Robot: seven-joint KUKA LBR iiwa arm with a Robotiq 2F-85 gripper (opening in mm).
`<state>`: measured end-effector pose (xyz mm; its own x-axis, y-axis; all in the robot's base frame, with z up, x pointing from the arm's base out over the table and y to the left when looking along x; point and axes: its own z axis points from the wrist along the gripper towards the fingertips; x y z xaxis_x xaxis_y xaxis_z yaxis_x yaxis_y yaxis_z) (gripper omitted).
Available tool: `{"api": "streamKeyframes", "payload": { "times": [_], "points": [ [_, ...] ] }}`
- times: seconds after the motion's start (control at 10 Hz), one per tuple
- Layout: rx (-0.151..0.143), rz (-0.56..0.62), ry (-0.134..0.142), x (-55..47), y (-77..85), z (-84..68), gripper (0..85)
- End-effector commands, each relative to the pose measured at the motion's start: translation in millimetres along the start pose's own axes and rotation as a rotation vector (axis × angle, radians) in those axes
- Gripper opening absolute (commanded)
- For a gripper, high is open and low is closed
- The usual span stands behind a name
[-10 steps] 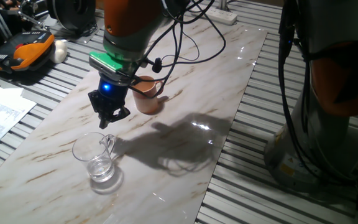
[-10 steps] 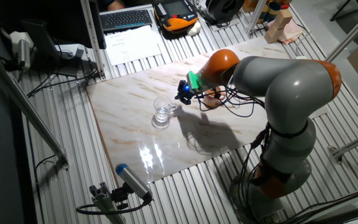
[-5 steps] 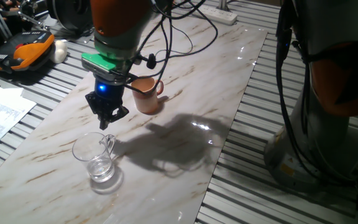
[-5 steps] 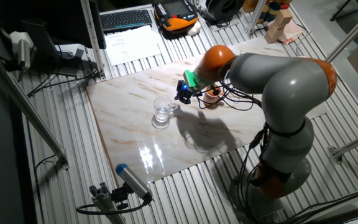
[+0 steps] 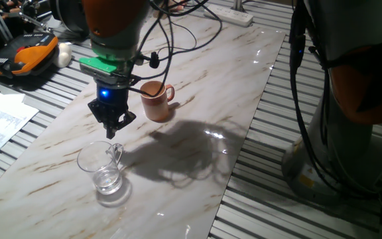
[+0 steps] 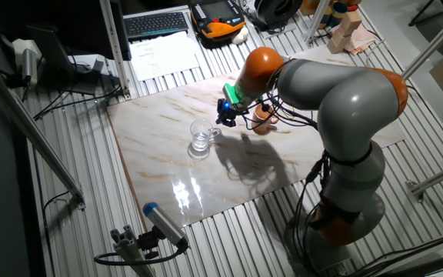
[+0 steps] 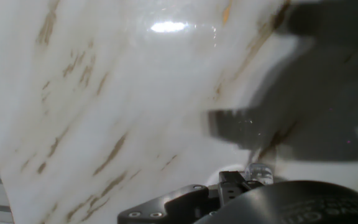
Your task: Pour the water from one cup into another empty cup
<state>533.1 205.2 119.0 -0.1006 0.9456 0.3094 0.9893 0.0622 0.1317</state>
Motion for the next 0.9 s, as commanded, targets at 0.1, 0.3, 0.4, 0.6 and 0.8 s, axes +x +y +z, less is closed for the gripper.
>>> {"api": "streamKeyframes", "payload": {
  "times": [0.1,0.3,0.4,0.6,0.8],
  "points": [
    [0.010,-0.027,0.022,-0.7,0.3,0.0,0.0],
    [0.021,-0.059,0.045,-0.8,0.0,-0.1,0.0],
    [0.022,-0.071,0.063,-1.5,-0.5,0.4,0.0],
    [0.034,-0.101,0.102,-2.3,-1.6,1.8,0.0],
    [0.113,-0.240,0.252,-1.6,-2.8,2.5,0.0]
  ]
}}
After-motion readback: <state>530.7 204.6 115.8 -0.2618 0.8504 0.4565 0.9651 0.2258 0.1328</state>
